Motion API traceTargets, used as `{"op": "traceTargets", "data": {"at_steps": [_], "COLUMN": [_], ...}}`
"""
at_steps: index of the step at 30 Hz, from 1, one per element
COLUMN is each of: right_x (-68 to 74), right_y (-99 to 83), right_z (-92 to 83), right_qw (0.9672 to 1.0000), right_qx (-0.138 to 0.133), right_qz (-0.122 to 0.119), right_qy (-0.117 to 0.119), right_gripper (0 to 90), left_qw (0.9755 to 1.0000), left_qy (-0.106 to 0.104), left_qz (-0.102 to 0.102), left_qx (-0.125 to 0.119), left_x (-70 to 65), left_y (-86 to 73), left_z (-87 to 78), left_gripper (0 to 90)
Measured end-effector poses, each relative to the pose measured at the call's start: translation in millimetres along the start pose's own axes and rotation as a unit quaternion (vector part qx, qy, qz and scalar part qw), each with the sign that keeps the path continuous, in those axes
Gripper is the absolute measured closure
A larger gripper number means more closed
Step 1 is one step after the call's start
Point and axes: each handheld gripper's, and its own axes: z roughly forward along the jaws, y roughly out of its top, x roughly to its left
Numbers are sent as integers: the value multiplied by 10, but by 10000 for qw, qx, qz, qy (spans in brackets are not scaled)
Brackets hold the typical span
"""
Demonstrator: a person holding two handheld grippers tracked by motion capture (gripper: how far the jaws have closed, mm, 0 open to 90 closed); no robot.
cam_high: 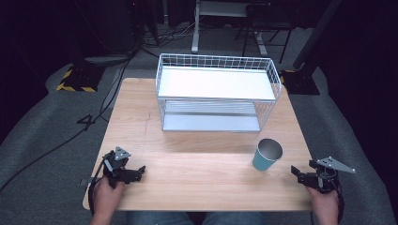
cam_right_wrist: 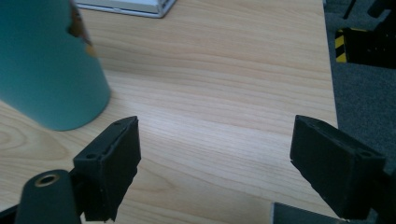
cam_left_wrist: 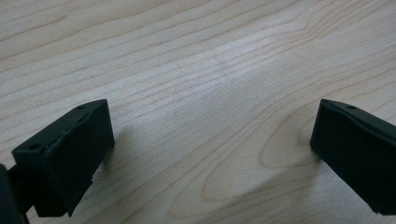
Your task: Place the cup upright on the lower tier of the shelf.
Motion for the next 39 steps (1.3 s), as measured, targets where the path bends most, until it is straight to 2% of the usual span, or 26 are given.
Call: {"op": "traceTargets", "data": {"at_steps": [5,10,13,18,19,21,29,31,36,39], "right_x": [118,241,290,438,438,525,646,678,726,734], "right_y": [51,132,165,233,233,276,302,315,346,349], "right_z": [-68,-146,-177,-190,-190,-194,-172,-120,-13,41], "right_qw": [9997,9984,9978,9950,9950,9926,9902,9890,9882,9889], "right_qx": [-110,-241,-286,-288,-288,-289,-302,-339,-352,-325], "right_qz": [-158,-226,-294,-349,-349,-472,-556,-618,-648,-607], "right_qy": [138,458,513,886,886,1079,1243,1298,1341,1314], "right_gripper": [169,169,169,168,168,164,145,114,83,65], "left_qw": [10000,10000,10000,10000,10000,10000,10000,10000,10000,10000], "left_qy": [-2,2,3,4,4,2,3,4,7,4], "left_qz": [5,-5,-4,-5,-5,-6,-6,-3,-4,-6], "left_qx": [2,-6,-6,-7,-7,-8,-8,-7,-3,-7], "left_x": [6,5,5,4,4,4,4,5,4,4], "left_y": [9,11,11,11,11,11,11,11,11,11], "left_z": [6,10,10,10,10,10,10,10,10,10], "left_gripper": [1,1,1,1,1,1,1,1,1,1]}}
